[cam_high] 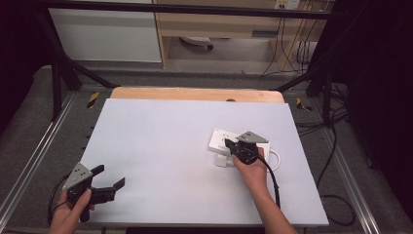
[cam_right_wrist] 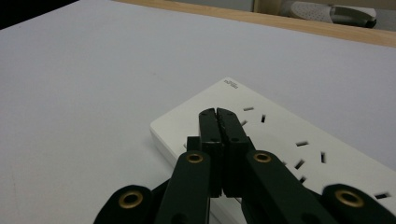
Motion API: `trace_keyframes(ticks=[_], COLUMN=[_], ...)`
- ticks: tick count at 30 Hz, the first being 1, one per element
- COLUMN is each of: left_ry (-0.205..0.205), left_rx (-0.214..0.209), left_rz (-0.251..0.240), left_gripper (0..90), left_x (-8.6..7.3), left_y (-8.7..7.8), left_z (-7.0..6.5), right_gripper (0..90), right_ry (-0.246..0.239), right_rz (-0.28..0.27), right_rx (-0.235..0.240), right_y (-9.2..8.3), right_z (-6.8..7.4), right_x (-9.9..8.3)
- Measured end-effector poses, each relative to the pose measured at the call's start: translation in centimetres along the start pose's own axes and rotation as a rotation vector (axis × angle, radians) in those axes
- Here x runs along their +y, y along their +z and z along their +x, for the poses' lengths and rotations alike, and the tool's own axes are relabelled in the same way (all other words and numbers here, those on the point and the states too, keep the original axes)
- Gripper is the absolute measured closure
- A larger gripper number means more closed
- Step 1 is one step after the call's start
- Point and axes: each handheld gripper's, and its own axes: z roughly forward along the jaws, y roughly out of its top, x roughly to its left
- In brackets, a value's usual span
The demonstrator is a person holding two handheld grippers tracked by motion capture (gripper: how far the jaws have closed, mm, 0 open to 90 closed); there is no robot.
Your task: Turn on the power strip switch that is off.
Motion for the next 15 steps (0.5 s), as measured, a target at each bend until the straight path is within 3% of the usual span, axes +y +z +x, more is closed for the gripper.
trace_keyframes(ticks=[15], left_ry=[-0.002], left_rx=[0.000], left_rz=[0.003], left_gripper=[5.9], left_x=[0.0], left_y=[0.1], left_z=[0.0], right_gripper=[82.6], right_ry=[0.006], right_rz=[-0.036], right_rx=[0.028], right_y=[-0.7], right_z=[0.3], right_x=[1.7])
